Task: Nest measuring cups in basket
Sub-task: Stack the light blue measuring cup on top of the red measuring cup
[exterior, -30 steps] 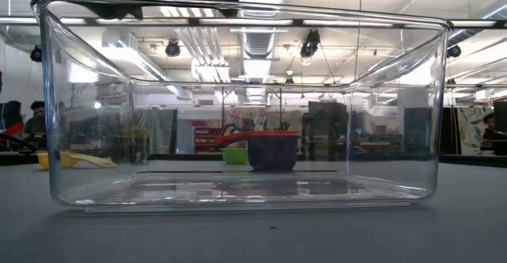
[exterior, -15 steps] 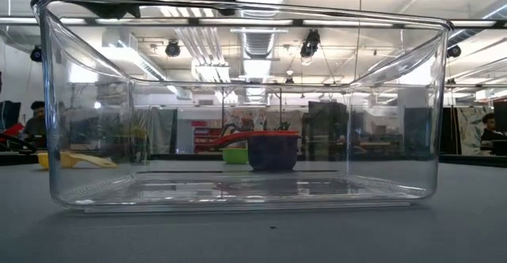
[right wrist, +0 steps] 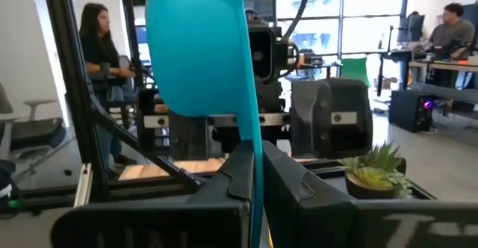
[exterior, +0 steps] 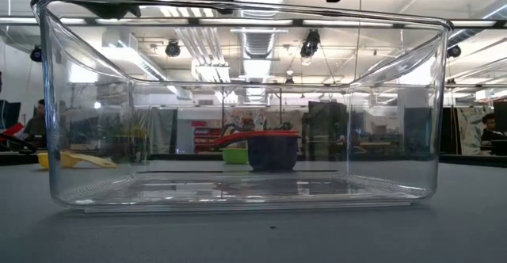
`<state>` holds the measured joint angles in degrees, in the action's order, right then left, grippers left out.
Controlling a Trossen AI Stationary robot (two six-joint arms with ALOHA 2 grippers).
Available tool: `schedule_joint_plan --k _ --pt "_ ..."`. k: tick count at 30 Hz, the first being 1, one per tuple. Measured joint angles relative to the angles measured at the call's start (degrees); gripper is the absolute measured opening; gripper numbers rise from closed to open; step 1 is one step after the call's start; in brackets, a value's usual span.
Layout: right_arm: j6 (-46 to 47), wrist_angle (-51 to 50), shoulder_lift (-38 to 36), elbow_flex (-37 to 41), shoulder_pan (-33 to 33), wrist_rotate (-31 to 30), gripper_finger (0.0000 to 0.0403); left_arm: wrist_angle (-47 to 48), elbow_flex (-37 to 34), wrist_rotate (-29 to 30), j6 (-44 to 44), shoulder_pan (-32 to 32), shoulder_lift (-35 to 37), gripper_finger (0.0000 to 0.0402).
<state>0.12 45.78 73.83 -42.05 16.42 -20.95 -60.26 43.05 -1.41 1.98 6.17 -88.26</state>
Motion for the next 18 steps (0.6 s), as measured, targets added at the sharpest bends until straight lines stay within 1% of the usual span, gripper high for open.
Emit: schedule_joint_plan --k 4,7,10,14,15,18 --pt "0.0 0.2 1.4 -1.1 -0.6 0.5 0.0008 -0.2 0.0 0.0 0.0 0.0 -0.1 0.0224" --pt "-0.1 0.1 2.1 -1.5 -0.7 0.6 0.0008 -0.2 0.0 0.0 0.0 0.0 -0.1 0.0194" --pt "-0.1 -0.3 2.2 -1.5 -0.6 0.5 0.0008 -0.2 0.0 0.0 -0.5 0.0 -0.1 0.0140" --pt "-0.1 -0.5 2.5 -1.5 -0.6 0.4 0.0008 0.0 0.0 0.6 -2.6 0.1 -0.1 0.0033" --pt "-0.1 -0.6 2.6 -1.5 -0.6 0.4 0.0008 0.1 0.0 0.7 -2.8 0.1 -0.1 0.0017" --pt "-0.1 -1.9 2.5 -1.5 -0.6 0.0 0.0009 1.0 0.0 0.8 -3.3 0.2 -0.1 0.0009"
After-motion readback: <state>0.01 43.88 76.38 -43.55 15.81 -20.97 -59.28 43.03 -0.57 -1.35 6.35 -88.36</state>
